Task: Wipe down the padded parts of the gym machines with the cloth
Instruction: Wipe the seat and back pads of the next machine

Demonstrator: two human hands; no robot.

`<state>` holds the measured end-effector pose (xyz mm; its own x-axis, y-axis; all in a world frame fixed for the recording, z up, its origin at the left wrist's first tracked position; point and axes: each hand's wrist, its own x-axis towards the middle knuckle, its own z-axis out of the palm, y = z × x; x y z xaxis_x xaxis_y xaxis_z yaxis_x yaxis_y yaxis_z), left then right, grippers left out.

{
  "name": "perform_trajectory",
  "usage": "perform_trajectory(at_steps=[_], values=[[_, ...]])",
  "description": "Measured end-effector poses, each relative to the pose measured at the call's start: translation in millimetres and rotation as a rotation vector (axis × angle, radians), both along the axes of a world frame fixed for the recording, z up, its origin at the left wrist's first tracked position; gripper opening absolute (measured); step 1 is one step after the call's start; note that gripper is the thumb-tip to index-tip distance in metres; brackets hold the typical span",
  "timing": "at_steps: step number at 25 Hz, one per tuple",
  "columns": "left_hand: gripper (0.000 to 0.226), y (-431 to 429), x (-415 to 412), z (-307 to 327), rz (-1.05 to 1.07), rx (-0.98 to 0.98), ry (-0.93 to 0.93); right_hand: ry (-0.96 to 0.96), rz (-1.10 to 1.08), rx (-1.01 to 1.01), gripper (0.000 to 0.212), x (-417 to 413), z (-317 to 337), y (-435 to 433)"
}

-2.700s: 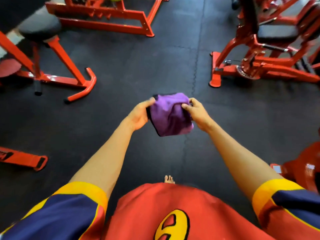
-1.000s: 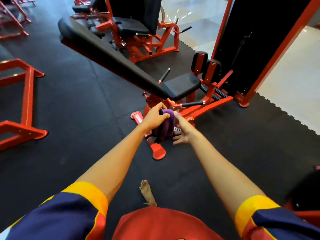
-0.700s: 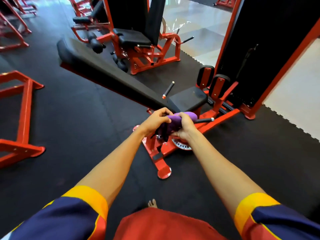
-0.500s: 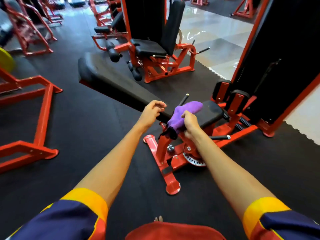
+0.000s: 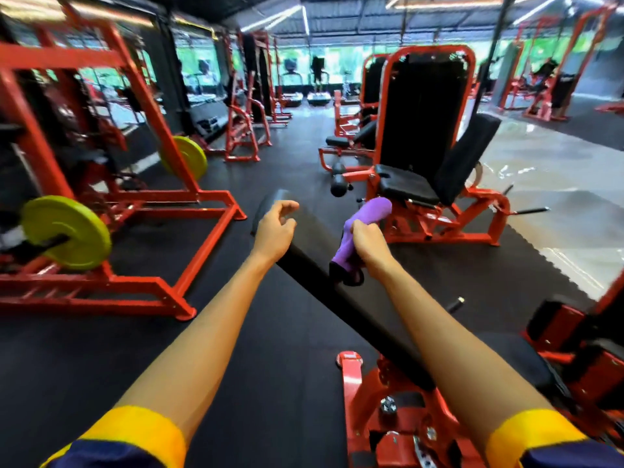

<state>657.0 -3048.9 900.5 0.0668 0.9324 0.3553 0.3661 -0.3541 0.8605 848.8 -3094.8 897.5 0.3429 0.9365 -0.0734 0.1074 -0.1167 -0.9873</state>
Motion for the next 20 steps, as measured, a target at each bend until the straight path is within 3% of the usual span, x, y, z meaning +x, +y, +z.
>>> perform_trajectory(at_steps=[5,7,10,12,15,20], values=[[0.040,20,-23,14,0.249,-0.118,0.071,-0.265,0.190,0.034,0.089,-56,11,34],[0.042,26,-27,8,0.226,-0.162,0.140,-0.390,0.301,0.037,0.079,-73,-1,37],[0.043,40,-33,2,0.153,-0.205,0.163,-0.565,0.254,0.130,0.057,-86,-20,42],[0.046,65,-38,-13,0.131,-0.201,0.160,-0.628,0.240,0.229,0.061,-90,-29,51],[0.046,86,-38,-16,0.115,-0.232,0.133,-0.576,0.328,0.287,0.074,-99,-34,72],[0.046,83,-35,5,0.064,-0.281,0.167,-0.505,0.315,0.088,0.093,-93,-25,145]])
